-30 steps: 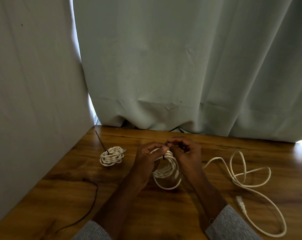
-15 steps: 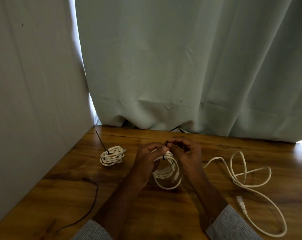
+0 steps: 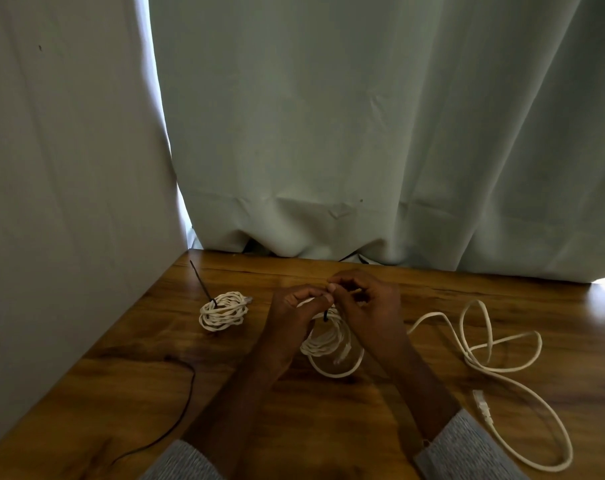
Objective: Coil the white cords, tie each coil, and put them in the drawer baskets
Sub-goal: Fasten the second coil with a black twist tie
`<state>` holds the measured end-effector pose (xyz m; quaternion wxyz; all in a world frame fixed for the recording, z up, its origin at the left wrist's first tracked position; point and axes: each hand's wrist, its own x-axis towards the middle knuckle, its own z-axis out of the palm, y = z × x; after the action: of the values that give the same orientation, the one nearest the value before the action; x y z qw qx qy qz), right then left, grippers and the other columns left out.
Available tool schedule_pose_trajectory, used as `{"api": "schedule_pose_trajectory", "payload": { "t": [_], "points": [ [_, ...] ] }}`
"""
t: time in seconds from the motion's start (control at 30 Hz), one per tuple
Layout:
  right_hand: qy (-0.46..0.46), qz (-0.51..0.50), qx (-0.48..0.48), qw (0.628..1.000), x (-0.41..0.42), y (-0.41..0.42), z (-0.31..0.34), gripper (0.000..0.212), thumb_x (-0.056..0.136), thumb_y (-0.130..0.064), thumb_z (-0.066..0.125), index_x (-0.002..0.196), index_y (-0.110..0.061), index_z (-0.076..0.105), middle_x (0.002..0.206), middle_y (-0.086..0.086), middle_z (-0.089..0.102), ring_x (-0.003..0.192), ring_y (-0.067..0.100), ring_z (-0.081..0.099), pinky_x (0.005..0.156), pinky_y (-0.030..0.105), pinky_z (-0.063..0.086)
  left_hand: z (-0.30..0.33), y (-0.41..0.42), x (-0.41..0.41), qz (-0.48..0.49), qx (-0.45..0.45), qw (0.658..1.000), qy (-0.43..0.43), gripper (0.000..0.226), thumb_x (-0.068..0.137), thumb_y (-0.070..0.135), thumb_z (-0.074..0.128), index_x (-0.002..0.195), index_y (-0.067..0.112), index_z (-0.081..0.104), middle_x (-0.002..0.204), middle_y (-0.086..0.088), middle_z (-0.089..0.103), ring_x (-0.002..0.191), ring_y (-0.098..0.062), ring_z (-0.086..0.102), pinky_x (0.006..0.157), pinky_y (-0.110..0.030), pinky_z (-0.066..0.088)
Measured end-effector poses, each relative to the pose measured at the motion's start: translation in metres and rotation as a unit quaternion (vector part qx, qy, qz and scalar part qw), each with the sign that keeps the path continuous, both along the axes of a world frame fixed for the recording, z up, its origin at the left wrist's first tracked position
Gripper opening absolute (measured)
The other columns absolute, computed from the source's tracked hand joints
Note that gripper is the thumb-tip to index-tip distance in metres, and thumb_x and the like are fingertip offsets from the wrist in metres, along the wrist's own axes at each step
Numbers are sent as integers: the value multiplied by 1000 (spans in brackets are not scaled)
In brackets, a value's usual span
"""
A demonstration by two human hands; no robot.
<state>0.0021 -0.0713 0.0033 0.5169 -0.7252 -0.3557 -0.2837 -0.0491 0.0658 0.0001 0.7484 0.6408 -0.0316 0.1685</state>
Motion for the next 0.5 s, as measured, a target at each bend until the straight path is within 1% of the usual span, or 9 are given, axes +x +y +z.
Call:
{"api": "schedule_pose_trajectory", "payload": {
  "t": [0.1, 0.13, 0.2, 0.23, 0.3, 0.4, 0.5],
  "points": [
    [-82, -64, -54, 993, 5, -3, -2, 8, 90, -4, 72, 95, -9, 75, 96, -1, 67, 82, 0, 60, 71, 8, 45, -3, 1, 5, 25, 42, 999, -11, 9, 86, 10, 71, 81, 12, 78, 83, -7, 76, 82, -21, 71, 73, -35, 57],
    [-96, -80, -67, 990, 7, -3, -3, 8, 90, -3, 71, 95, -8, 74, 95, 1, 66, 82, -1, 57, 72, 6, 43, -5, 1, 6, 32, 54, 998, -15, 9, 86, 10, 72, 80, 12, 78, 83, -7, 76, 83, -21, 72, 75, -38, 56],
    [-115, -89, -92, 985, 8, -2, -4, 7, 90, -4, 69, 96, -8, 73, 93, 3, 67, 84, -3, 52, 77, 4, 39, -7, 0, 8, 38, 64, 997, -14, 10, 86, 11, 72, 79, 13, 77, 81, -7, 76, 80, -20, 71, 74, -36, 55],
    [-114, -84, -97, 985, 8, -2, -4, 7, 92, -6, 68, 96, -9, 71, 92, 2, 68, 84, -4, 52, 77, 5, 39, -7, 0, 8, 38, 65, 997, -9, 10, 87, 12, 72, 78, 14, 78, 80, -7, 76, 80, -21, 71, 74, -37, 55],
    [-99, -69, -93, 988, 8, -2, -2, 6, 96, -10, 62, 97, -10, 68, 90, 0, 68, 81, 0, 56, 73, 11, 43, -8, 0, 8, 35, 66, 997, -2, 10, 87, 14, 72, 78, 15, 78, 80, -6, 75, 78, -21, 71, 71, -36, 55],
    [-68, -54, -69, 994, 8, -4, -1, 10, 101, -15, 54, 98, -11, 63, 84, -2, 66, 74, 7, 61, 65, 19, 47, -7, -2, 5, 30, 69, 997, -10, 10, 86, 10, 72, 78, 13, 76, 73, 0, 74, 70, -10, 68, 63, -23, 53],
    [-36, -42, -54, 997, 9, -6, 0, 9, 104, -14, 51, 100, -10, 58, 78, -4, 67, 70, 9, 66, 60, 24, 51, -8, -2, 6, 23, 72, 997, -35, 4, 84, 7, 74, 81, 9, 72, 73, 0, 73, 69, -10, 67, 62, -22, 53]
  ]
}}
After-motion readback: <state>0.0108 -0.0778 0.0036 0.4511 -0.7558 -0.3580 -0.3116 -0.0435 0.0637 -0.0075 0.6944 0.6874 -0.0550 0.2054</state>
